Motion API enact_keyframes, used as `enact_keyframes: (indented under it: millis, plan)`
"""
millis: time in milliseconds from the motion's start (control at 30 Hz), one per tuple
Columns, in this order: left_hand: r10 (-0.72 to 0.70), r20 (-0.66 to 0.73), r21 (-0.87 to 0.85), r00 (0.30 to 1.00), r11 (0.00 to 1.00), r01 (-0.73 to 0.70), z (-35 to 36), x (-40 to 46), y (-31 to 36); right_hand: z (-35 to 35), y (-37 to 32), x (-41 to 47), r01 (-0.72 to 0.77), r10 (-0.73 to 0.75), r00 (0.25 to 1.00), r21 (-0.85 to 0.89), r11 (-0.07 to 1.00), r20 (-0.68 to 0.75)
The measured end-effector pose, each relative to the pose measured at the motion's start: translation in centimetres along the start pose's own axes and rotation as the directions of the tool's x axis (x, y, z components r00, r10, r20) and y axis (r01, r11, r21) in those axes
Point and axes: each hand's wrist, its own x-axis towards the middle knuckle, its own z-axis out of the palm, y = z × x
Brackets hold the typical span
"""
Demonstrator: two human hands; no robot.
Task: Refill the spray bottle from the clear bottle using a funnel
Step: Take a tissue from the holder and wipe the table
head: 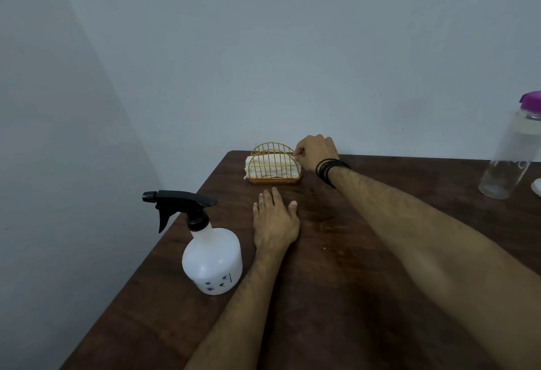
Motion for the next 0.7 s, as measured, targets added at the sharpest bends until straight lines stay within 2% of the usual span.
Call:
enact_keyframes:
  millis: [133, 267, 333, 433, 533, 700]
  plan:
    - [-0.003, 0.002, -0.005, 1.0, 1.0, 0.003, -0.1, -0.1, 0.1, -0.1, -0.1, -0.3, -0.015, 0.022, 0.996, 0.088, 0.996, -0.083]
    - [-0.009, 0.001, -0.013, 1.0, 1.0, 0.009, -0.1, -0.1, 0.1, -1.0, 0.0, 0.0, -0.062, 0.141, 0.969, 0.352, 0.934, -0.202]
    - [-0.012, 0.004, -0.019, 1.0, 1.0, 0.012, -0.2, -0.1, 0.1, -1.6, -0.2, 0.3, -0.085, 0.207, 0.959, 0.501, 0.861, -0.193]
    - [-0.018, -0.001, -0.028, 1.0, 0.999, 0.018, -0.2, -0.2, 0.2, -2.3, -0.6, 0.8, -0.141, 0.252, 0.964, 0.634, 0.76, -0.088]
    - [-0.017, 0.003, -0.033, 1.0, 0.999, 0.017, -0.4, -0.3, 0.2, -2.0, -0.7, 1.2, -0.195, 0.255, 0.967, 0.655, 0.73, 0.004]
    - [-0.017, -0.002, -0.036, 1.0, 0.999, 0.017, -0.3, -0.3, 0.1, -0.9, 0.0, 1.0, -0.229, 0.276, 0.961, 0.599, 0.768, 0.014]
